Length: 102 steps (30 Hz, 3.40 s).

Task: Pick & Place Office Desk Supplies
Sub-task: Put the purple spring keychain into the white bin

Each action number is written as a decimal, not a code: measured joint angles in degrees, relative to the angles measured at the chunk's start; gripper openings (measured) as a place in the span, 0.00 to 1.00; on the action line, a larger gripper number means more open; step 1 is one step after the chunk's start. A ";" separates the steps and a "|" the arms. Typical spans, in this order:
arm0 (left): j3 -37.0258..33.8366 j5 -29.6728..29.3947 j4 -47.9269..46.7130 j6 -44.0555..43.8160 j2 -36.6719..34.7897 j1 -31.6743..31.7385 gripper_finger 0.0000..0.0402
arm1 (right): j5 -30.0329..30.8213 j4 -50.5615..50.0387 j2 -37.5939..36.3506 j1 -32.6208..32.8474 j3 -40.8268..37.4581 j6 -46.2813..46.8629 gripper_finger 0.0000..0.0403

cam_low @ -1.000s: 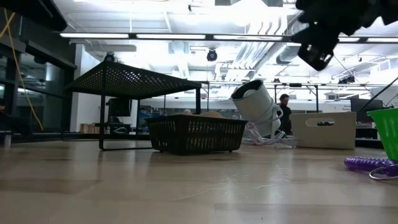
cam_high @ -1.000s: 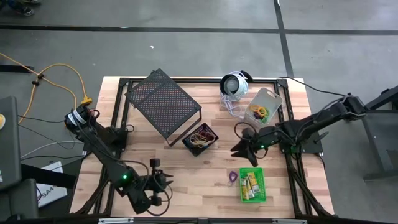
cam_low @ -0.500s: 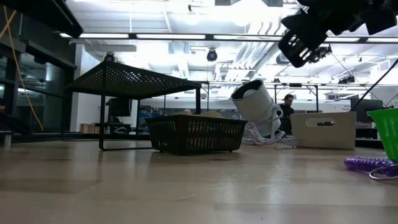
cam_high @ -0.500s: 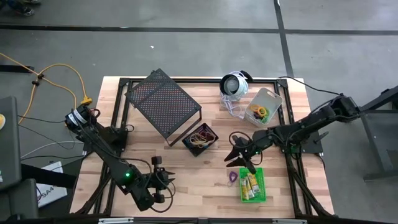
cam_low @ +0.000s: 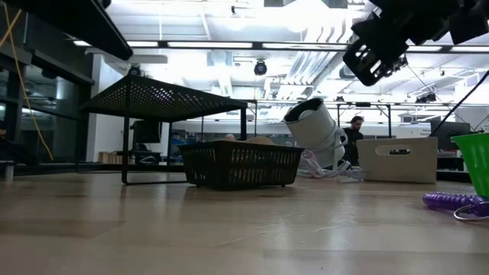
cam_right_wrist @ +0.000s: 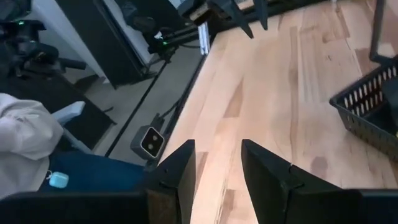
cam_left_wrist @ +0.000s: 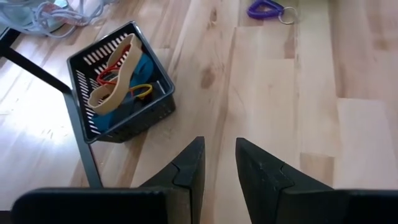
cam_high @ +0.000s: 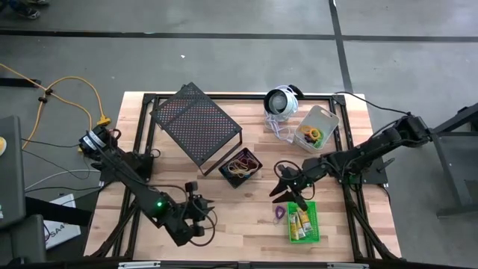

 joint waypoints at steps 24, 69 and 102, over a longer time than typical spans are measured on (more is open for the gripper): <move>0.00 -0.17 0.00 0.02 0.00 8.10 0.21 | -2.57 -38.90 19.84 8.07 26.84 -7.95 0.29; 0.00 -0.07 1.31 0.02 0.02 19.56 0.21 | -1.63 -66.29 33.11 3.36 42.90 26.71 0.29; 0.02 -0.11 3.06 0.00 0.02 20.87 0.21 | -3.15 -67.50 38.55 4.04 42.84 30.74 0.29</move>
